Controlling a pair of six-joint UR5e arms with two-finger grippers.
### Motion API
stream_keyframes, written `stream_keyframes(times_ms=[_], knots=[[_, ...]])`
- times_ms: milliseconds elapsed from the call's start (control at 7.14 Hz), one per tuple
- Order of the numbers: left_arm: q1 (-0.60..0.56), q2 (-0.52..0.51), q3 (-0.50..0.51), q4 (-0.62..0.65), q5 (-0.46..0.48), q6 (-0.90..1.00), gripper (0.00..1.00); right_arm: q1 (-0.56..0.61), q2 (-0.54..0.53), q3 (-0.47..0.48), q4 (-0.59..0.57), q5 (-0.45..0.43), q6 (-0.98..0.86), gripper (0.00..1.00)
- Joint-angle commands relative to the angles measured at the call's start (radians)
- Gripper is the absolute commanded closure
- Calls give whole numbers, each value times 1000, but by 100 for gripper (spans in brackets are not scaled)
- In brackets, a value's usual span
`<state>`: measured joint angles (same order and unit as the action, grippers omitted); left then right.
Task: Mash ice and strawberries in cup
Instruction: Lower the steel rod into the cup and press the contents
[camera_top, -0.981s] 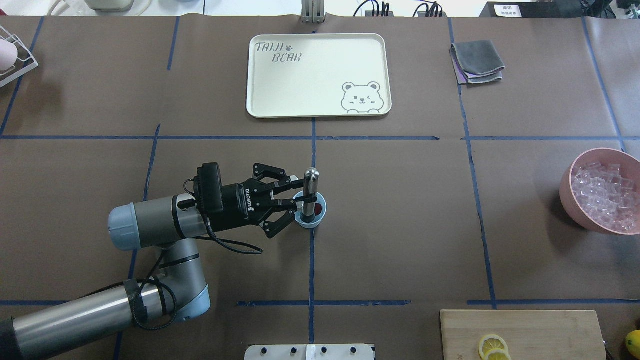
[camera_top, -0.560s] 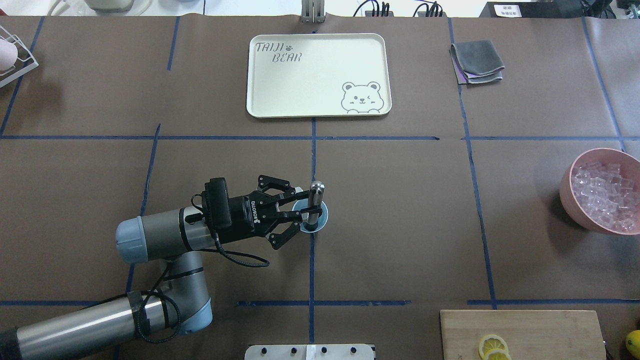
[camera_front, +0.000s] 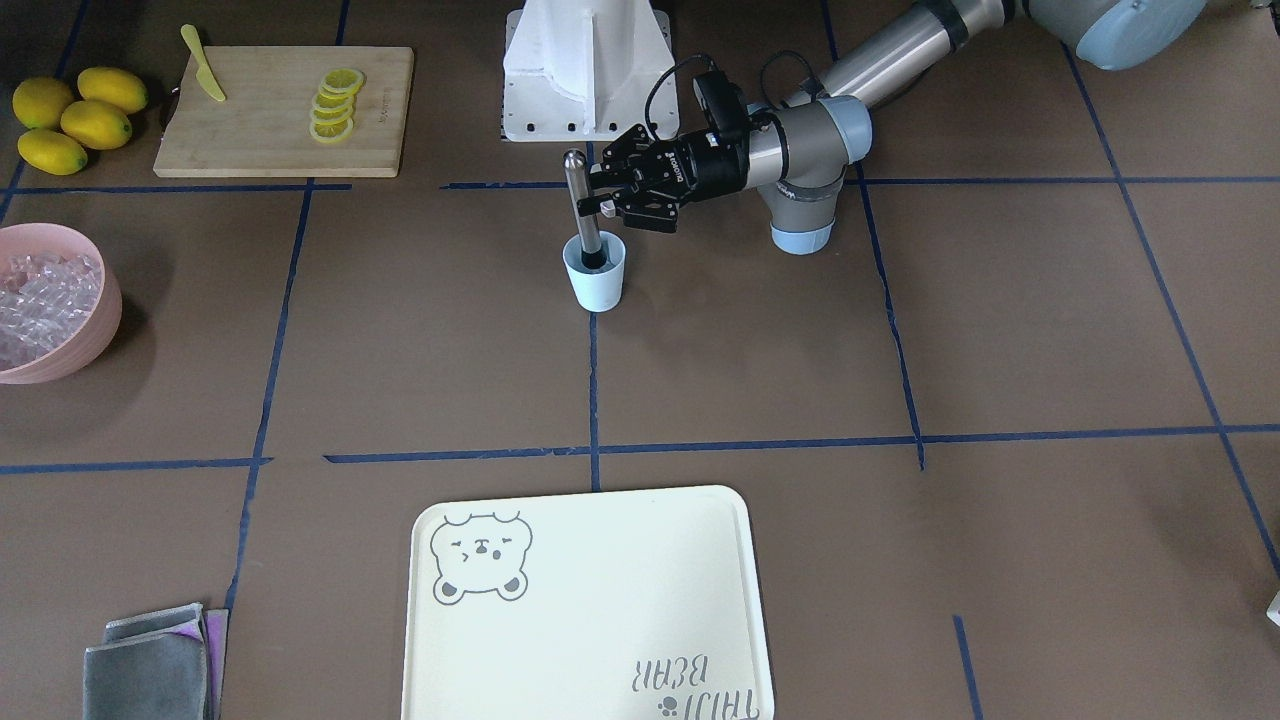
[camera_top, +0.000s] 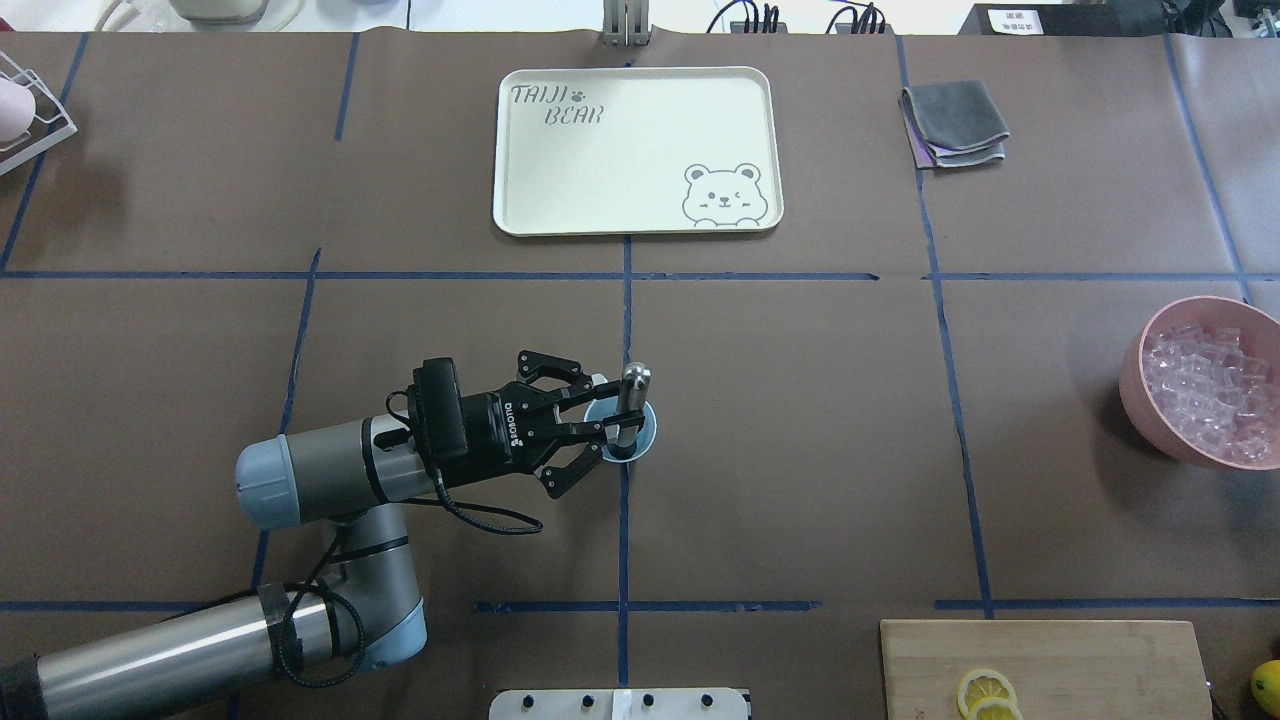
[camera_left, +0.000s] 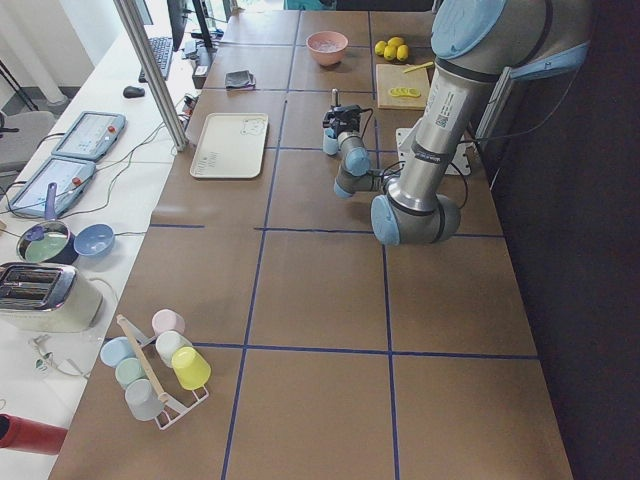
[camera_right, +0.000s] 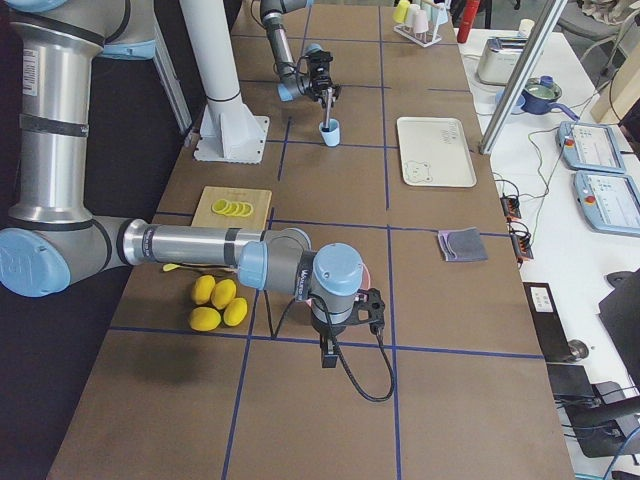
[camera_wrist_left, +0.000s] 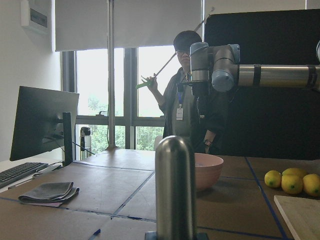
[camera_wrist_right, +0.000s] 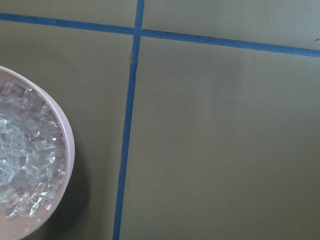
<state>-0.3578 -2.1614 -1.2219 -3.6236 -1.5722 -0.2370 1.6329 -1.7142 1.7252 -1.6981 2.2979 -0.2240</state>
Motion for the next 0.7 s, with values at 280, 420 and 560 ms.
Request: stream_keyframes(times_ms=[280,420,560], knots=[[-65,-9,-46,45,0,-21,100,-1,-4,8,0,3,0,0],[-73,-5,-97,113,-2,-21,100,1,-4,10,0,3,0,0],[-79,5,-188,243,-3,-21,100,1,-4,11,0,3,0,0]])
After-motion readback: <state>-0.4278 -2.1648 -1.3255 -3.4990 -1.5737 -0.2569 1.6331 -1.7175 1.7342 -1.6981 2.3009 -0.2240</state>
